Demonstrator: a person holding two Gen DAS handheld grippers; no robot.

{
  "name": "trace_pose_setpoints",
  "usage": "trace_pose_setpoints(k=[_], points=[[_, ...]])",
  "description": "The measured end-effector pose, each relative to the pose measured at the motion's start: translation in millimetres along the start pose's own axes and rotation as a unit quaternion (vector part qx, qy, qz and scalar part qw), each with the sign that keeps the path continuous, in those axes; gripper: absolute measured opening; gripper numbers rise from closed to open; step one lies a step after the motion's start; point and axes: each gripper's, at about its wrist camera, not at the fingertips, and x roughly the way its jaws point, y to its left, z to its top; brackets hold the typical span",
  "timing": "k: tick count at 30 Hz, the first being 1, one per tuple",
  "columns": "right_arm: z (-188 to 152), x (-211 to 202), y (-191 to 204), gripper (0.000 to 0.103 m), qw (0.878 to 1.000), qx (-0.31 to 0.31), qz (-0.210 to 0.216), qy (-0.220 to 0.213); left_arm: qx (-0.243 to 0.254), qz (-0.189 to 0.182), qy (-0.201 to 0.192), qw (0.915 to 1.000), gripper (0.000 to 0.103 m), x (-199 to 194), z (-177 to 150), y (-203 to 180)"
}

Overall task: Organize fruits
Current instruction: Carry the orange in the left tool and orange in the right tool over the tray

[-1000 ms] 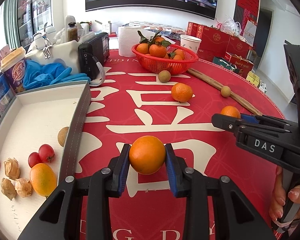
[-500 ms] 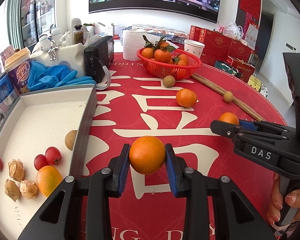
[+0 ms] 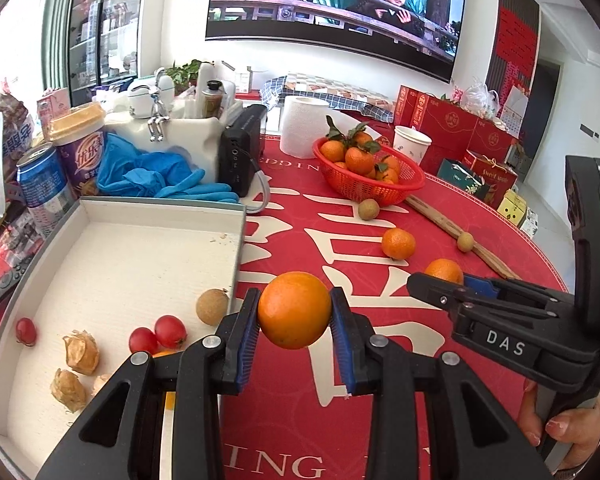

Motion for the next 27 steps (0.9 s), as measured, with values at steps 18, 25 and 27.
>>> trace_pose_setpoints(k=[18,25,27], points=[[25,41,111,0.037,0.995,-0.062,0.075,0.032,-0.108,0.060,0.012,0.9923,0.037,-9,-5,103],[32,65,144,0.037,0.991,-0.088,0.085,0.043,-0.123,0.070,0.017,0.9897,0.037,-12,-8,120],[35,75,146,0.036,0.991,-0.087,0.088,0.053,-0.131,0.065,0.024,0.9890,0.037,-10,-9,125]])
